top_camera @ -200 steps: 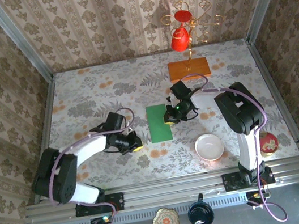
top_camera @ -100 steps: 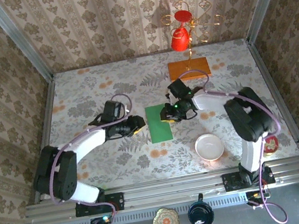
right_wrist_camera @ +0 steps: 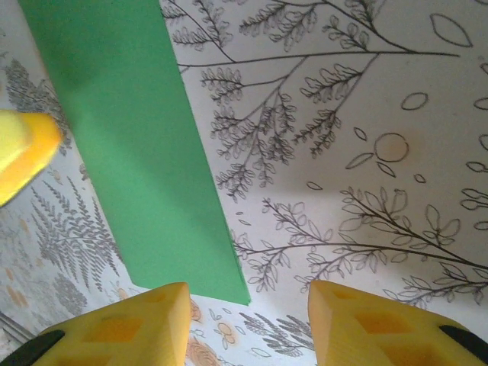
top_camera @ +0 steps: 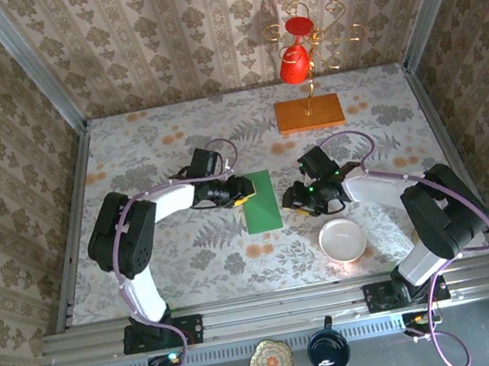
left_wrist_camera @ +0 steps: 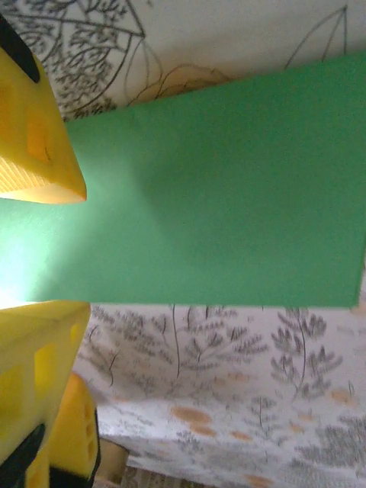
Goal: Fold a paper plane with a square sheet of paper (pick it up from the middle)
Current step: Fold the triangle a second time at the center of the table.
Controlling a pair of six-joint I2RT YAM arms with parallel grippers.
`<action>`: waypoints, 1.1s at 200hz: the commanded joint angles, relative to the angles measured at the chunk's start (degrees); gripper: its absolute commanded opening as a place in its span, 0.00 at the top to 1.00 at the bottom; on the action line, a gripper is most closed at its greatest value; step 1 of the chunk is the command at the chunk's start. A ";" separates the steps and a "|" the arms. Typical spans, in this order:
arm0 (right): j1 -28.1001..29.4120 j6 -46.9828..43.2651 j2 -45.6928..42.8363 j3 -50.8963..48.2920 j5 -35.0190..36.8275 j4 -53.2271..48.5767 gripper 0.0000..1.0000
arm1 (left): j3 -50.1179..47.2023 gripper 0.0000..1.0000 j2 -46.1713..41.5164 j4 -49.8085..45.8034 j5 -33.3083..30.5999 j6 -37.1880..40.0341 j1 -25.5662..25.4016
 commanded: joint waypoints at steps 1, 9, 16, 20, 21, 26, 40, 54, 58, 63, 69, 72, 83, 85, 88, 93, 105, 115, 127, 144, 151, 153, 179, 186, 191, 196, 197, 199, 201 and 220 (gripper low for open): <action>0.54 2.14 0.42 0.89 -1.23 2.03 0.54 | 2.58 0.61 2.20 -1.52 1.10 2.42 0.88; 0.57 2.18 0.74 0.92 -1.33 2.28 0.54 | 2.81 0.61 2.56 -2.28 0.28 2.38 1.07; 0.57 2.14 1.17 1.00 -1.64 2.40 0.54 | 3.10 0.61 2.97 -3.20 -0.51 2.26 1.25; 0.57 2.24 1.50 1.08 -1.82 2.53 0.54 | 3.30 0.62 3.30 -3.88 -0.92 2.10 1.40; 0.57 2.26 1.54 1.09 -1.88 2.54 0.54 | 3.33 0.62 3.39 -4.05 -1.07 2.04 1.42; 0.62 2.25 1.97 1.18 -2.09 2.74 0.54 | 3.50 0.62 3.83 -4.88 -1.52 1.77 1.51; 0.74 2.57 2.87 1.27 -2.89 3.09 0.54 | 3.79 0.62 5.12 -6.08 -1.88 0.80 1.78; 0.92 2.88 3.33 1.35 -4.09 3.64 0.55 | 4.58 0.62 6.29 -7.84 -1.86 -0.43 1.87; 0.97 2.97 3.34 1.28 -4.42 3.78 0.55 | 4.89 0.62 6.52 -8.54 -1.82 -0.88 1.87; 1.06 3.06 3.39 1.27 -4.80 3.98 0.55 | 5.02 0.62 6.65 -9.02 -1.73 -1.47 1.96; 1.18 3.20 3.34 1.18 -5.32 4.25 0.55 | 5.03 0.62 6.77 -9.15 -1.68 -2.16 1.88; 1.25 3.19 3.41 1.18 -5.53 4.35 0.55 | 4.98 0.62 6.71 -9.20 -1.60 -2.53 1.93; 1.30 3.47 3.69 1.06 -6.51 4.50 0.55 | 5.01 0.62 6.68 -9.78 -1.71 -3.31 2.03; 1.35 3.50 3.69 0.97 -6.73 4.60 0.55 | 5.02 0.62 6.67 -9.95 -1.74 -3.36 2.04; 1.36 3.63 3.77 0.88 -7.02 4.83 0.55 | 5.03 0.62 6.65 -10.10 -1.73 -3.49 2.05; 1.36 3.77 3.93 0.68 -7.48 5.24 0.56 | 5.03 0.62 6.60 -10.39 -1.79 -3.63 2.18; 1.43 4.26 4.51 0.18 -8.88 6.17 0.57 | 4.70 0.62 6.30 -10.82 -2.11 -3.98 2.34; 1.58 4.56 5.16 0.04 -9.60 6.54 0.57 | 4.37 0.62 6.12 -10.96 -2.18 -4.14 2.49; 1.95 4.39 5.92 0.02 -10.09 6.52 0.58 | 4.18 0.62 5.98 -11.00 -2.03 -4.17 2.56; 2.41 3.97 7.07 0.04 -10.70 6.34 0.59 | 4.15 0.62 6.33 -11.22 -2.13 -4.25 2.64; 2.57 3.65 7.46 0.04 -11.06 6.38 0.59 | 4.14 0.62 6.51 -11.39 -2.31 -4.42 2.66; 2.59 3.54 7.54 0.04 -11.14 6.39 0.60 | 4.15 0.62 6.52 -11.38 -2.32 -4.49 2.66; 2.95 2.87 8.35 -0.21 -11.26 6.83 0.63 | 4.21 0.62 7.31 -12.04 -2.46 -5.45 2.82; 3.02 2.89 8.52 -0.23 -11.18 6.86 0.64 | 4.19 0.62 7.48 -12.20 -2.38 -5.65 2.92; 3.03 2.93 8.62 -0.30 -11.19 7.03 0.64 | 4.21 0.62 7.54 -12.26 -2.25 -5.66 2.96; 3.03 2.98 8.70 -0.39 -11.20 7.20 0.64 | 4.16 0.62 7.64 -12.39 -2.27 -5.66 2.95; 3.03 2.98 8.70 -0.40 -11.23 7.34 0.64 | 4.20 0.62 7.67 -12.39 -2.20 -5.66 2.98; 3.03 3.05 8.77 -0.47 -11.23 7.53 0.64 | 4.23 0.62 7.67 -12.45 -2.21 -5.62 2.96; 3.03 3.04 8.85 -0.48 -11.18 7.69 0.64 | 4.19 0.62 7.69 -12.46 -2.19 -5.58 3.00; 3.12 3.08 8.96 -0.52 -10.95 8.08 0.64 | 4.32 0.62 7.99 -12.86 -2.37 -5.22 2.98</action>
